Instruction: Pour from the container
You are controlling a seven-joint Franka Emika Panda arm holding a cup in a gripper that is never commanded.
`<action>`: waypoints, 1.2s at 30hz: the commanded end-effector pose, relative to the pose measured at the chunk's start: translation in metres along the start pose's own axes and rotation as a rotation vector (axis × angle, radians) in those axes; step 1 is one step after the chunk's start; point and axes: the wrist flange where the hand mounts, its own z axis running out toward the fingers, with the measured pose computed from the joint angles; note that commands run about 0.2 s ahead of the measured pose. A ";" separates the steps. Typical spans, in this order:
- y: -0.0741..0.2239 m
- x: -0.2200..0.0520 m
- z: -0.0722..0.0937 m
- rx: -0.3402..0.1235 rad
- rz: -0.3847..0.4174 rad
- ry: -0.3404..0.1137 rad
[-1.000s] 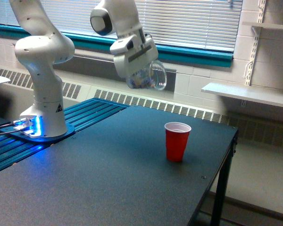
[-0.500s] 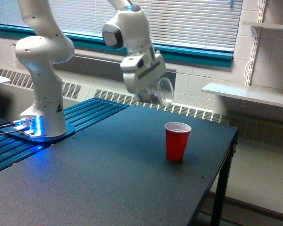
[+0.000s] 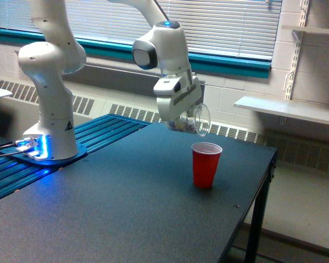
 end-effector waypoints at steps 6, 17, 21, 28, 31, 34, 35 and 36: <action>-0.016 -0.010 0.015 -0.021 0.015 -0.035; -0.024 -0.001 0.009 -0.064 0.056 -0.014; -0.026 0.001 0.005 -0.063 0.089 -0.023; -0.024 -0.002 0.004 -0.069 0.112 -0.050; -0.020 -0.003 0.004 -0.068 0.131 -0.070; -0.016 -0.004 0.005 -0.079 0.151 -0.081; -0.015 -0.004 0.005 -0.082 0.160 -0.086; -0.013 -0.005 0.006 -0.085 0.170 -0.091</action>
